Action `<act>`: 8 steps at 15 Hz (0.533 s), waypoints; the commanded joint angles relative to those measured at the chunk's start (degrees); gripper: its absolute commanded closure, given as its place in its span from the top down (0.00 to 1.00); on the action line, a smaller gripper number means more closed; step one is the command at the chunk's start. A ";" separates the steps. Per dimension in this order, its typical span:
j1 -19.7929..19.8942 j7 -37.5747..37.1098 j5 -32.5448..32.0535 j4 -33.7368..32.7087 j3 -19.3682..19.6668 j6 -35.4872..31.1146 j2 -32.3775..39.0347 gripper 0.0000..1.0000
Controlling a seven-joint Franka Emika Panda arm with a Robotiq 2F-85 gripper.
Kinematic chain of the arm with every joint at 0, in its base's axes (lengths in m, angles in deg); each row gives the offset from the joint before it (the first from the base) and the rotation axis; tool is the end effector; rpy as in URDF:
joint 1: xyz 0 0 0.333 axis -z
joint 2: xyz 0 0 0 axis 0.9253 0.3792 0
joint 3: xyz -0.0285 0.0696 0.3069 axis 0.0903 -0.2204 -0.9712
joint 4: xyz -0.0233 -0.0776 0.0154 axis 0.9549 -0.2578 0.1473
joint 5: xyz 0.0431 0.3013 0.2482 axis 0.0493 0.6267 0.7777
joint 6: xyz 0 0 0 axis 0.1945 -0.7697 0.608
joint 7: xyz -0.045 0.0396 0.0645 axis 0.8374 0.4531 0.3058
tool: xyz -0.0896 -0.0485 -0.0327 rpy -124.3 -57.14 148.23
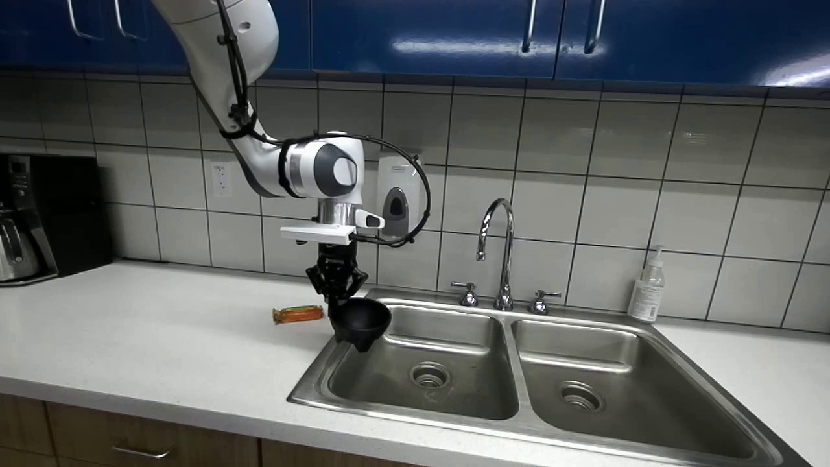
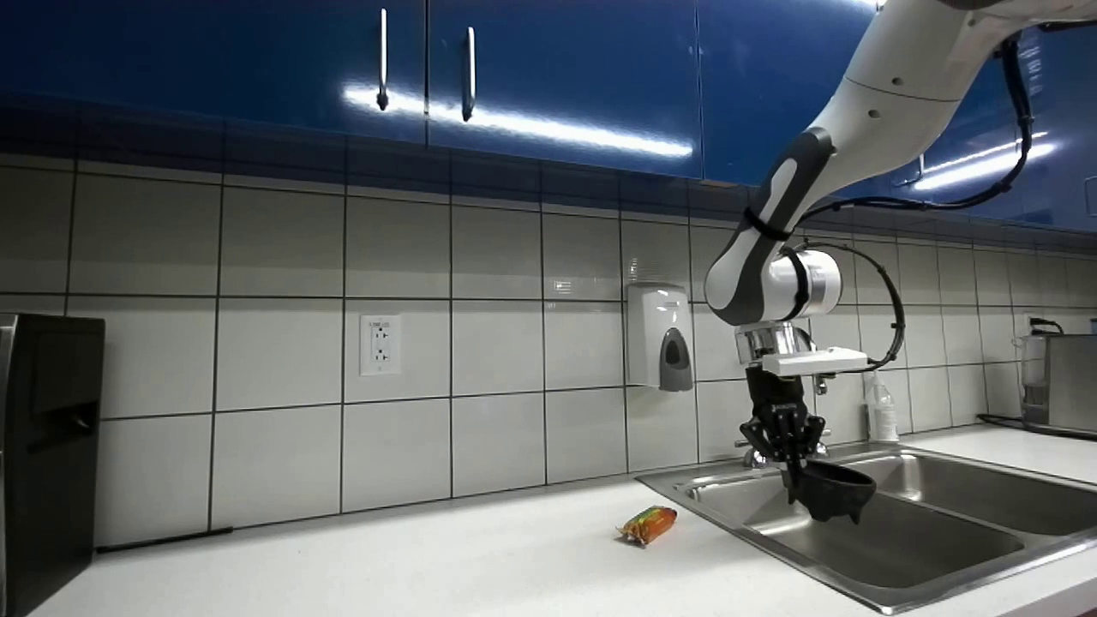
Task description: Pick up the black bowl and put it in the sink
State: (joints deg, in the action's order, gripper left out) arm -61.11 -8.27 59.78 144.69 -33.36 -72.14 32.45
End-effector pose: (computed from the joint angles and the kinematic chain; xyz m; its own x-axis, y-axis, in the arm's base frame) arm 0.5654 -0.1146 0.2685 0.9823 -0.1180 -0.1456 -0.1130 -0.9927 0.0422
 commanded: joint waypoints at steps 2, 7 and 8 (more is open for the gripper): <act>2.78 2.25 3.00 -3.78 0.90 0.80 3.34 0.02; 5.23 2.09 5.13 -8.86 1.40 2.06 9.02 0.02; 5.53 1.74 5.37 -9.85 1.48 2.17 10.08 0.02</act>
State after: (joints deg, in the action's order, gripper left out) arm -57.00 -7.80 63.18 139.60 -31.77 -72.06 38.93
